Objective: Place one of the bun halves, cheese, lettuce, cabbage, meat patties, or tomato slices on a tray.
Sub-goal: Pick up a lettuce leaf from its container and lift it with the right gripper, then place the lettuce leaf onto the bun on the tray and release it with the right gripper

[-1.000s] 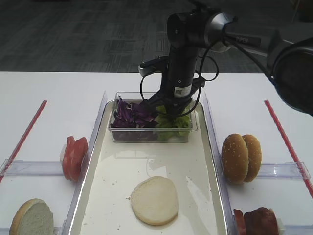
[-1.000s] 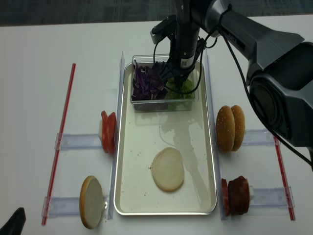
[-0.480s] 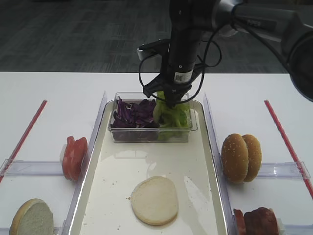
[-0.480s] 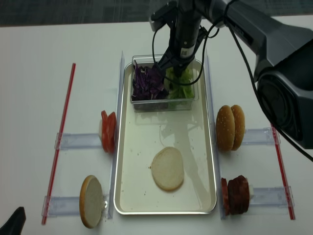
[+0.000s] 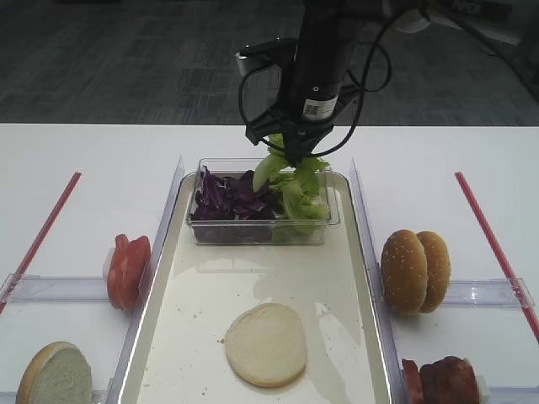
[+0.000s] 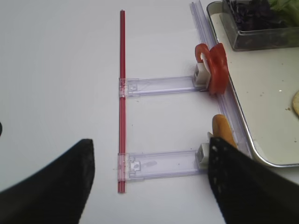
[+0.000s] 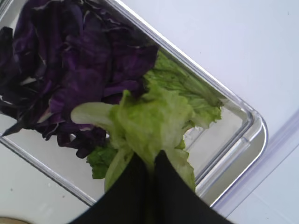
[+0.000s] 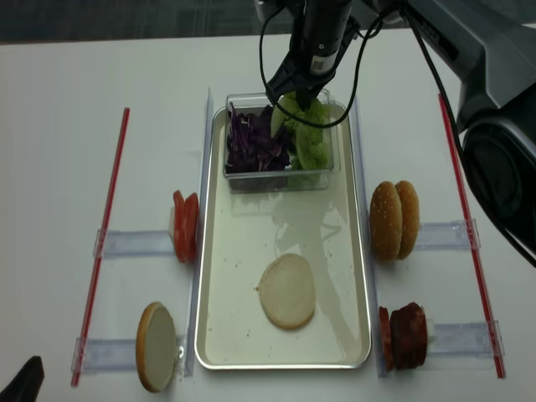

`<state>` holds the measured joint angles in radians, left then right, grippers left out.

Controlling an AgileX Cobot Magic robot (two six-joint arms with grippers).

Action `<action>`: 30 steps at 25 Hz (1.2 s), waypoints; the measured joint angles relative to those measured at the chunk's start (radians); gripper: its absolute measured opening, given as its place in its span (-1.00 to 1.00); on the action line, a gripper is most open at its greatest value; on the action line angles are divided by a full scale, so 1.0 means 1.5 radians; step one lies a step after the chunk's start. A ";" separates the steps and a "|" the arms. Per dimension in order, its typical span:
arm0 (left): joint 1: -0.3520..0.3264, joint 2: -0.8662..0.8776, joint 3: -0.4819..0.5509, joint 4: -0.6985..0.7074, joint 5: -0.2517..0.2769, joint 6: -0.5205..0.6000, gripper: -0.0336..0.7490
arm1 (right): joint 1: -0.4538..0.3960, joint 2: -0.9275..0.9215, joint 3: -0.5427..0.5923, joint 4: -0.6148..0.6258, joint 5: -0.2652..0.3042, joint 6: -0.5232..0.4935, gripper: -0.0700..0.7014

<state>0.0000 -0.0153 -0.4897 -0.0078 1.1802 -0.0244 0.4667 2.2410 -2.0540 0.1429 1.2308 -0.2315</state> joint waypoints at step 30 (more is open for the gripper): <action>0.000 0.000 0.000 0.000 0.000 0.000 0.29 | 0.000 -0.244 0.296 0.027 0.002 0.042 -0.67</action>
<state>0.0000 -0.0153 -0.4897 -0.0078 1.1802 -0.0244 0.4667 1.8752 -1.6099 0.1828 1.2331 -0.1680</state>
